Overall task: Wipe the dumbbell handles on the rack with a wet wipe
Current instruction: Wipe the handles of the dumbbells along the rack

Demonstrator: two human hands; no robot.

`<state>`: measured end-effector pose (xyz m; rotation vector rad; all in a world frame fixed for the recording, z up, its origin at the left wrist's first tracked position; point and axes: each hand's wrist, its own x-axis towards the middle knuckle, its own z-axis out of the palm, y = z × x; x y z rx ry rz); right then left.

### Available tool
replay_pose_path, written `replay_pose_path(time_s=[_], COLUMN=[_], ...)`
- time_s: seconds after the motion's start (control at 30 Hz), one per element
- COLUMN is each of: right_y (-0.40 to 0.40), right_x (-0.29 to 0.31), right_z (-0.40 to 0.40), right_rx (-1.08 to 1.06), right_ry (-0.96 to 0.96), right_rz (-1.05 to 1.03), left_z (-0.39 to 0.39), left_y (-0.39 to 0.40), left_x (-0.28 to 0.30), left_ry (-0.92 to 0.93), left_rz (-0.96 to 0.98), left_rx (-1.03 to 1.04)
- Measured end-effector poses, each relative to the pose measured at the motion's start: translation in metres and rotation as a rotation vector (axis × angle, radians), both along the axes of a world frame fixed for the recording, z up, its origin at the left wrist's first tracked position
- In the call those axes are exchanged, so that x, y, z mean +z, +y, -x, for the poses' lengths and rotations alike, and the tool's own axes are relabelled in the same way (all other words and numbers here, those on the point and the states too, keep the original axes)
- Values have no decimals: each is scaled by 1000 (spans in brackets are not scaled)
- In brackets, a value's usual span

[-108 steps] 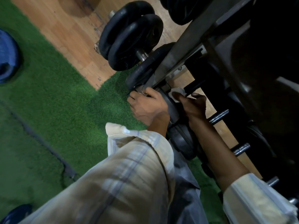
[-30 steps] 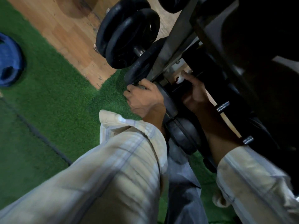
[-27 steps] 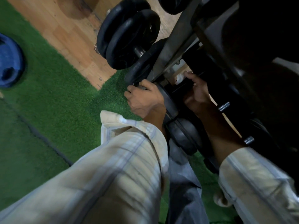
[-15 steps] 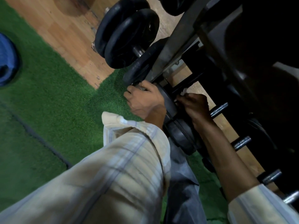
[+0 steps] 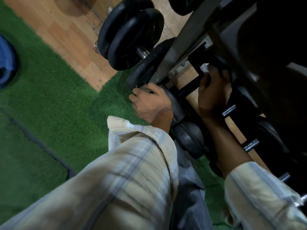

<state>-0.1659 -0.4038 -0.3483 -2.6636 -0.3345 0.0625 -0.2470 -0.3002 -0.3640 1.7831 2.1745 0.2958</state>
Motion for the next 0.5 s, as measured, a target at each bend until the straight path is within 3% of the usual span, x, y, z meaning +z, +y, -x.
replay_pose_path(time_s=[0.13, 0.27, 0.37, 0.5], right_y=[11, 19, 6, -20], right_x=[4, -3, -1, 1], right_z=[-5, 6, 0, -12], right_rx=[291, 611, 562, 285], right_ry=[155, 429, 394, 104], right_rz=[177, 309, 222, -100], left_z=[1, 3, 3, 2], left_y=[-1, -1, 0, -2], left_x=[-1, -1, 0, 0], left_ry=[-13, -13, -17, -16], left_rz=[10, 16, 16, 29], left_rx=[-3, -10, -17, -42])
